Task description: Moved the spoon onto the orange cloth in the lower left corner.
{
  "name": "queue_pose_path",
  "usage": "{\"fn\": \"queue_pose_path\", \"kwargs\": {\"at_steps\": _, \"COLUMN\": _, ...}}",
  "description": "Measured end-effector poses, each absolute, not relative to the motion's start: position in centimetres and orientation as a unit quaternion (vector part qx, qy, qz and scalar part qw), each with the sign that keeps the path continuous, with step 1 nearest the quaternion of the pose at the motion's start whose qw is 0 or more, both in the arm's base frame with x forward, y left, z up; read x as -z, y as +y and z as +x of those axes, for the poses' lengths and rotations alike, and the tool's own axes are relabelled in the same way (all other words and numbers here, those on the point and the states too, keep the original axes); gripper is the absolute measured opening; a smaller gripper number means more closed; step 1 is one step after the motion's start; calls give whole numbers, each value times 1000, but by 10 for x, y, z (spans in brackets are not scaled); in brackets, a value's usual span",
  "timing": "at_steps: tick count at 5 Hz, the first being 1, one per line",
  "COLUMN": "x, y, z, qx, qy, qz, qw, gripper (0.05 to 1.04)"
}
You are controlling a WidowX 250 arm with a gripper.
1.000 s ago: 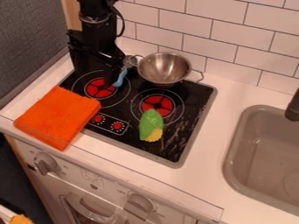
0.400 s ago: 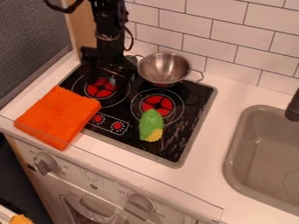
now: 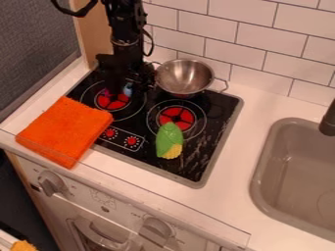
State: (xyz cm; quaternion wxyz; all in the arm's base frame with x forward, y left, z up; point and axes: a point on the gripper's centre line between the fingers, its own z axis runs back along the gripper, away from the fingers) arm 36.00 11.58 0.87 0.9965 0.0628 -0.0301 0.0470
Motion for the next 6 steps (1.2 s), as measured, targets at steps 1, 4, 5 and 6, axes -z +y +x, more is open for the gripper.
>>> {"fn": "queue_pose_path", "kwargs": {"at_steps": 1, "x": -7, "y": 117, "z": 367, "qx": -49, "qy": -37, "qz": 63, "qw": 996, "gripper": 430}}
{"fn": "queue_pose_path", "kwargs": {"at_steps": 4, "x": -21, "y": 110, "z": 332, "qx": -44, "qy": -22, "qz": 52, "qw": 997, "gripper": 425}}
{"fn": "queue_pose_path", "kwargs": {"at_steps": 5, "x": -64, "y": 120, "z": 316, "qx": -55, "qy": -63, "qz": 70, "qw": 994, "gripper": 425}}
{"fn": "queue_pose_path", "kwargs": {"at_steps": 6, "x": -73, "y": 115, "z": 284, "qx": -47, "qy": -40, "qz": 76, "qw": 995, "gripper": 425}}
